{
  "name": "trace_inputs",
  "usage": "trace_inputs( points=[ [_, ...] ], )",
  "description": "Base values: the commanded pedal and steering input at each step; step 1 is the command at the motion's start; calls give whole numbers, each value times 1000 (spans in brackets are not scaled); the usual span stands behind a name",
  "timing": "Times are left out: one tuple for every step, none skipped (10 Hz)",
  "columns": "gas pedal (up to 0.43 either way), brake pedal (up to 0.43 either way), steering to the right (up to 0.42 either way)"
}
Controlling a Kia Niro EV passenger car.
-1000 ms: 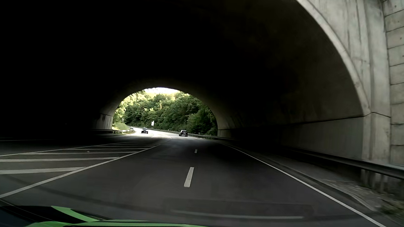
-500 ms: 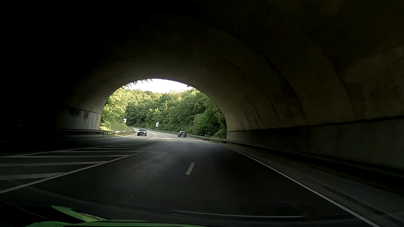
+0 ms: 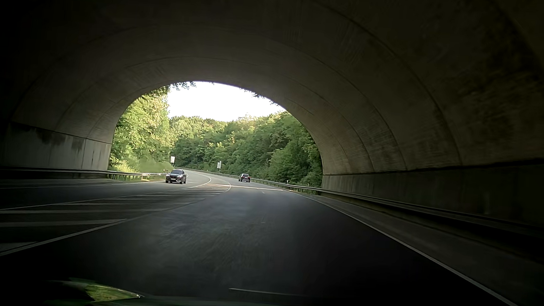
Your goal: Follow the waypoints while adhering to traffic rules and regulations
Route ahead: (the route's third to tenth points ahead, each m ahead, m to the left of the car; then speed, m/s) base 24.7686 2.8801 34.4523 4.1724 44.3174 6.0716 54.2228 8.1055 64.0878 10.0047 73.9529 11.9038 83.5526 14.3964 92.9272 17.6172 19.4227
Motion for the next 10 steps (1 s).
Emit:
trace_inputs(
  points=[
    [339, 0, -18],
    [339, 0, -18],
    [339, 0, -17],
    [339, 0, -12],
    [350, 0, -10],
    [350, 0, -10],
    [358, 0, -10],
    [358, 0, -10],
    [358, 0, -10],
    [358, 0, -10]
  ],
)
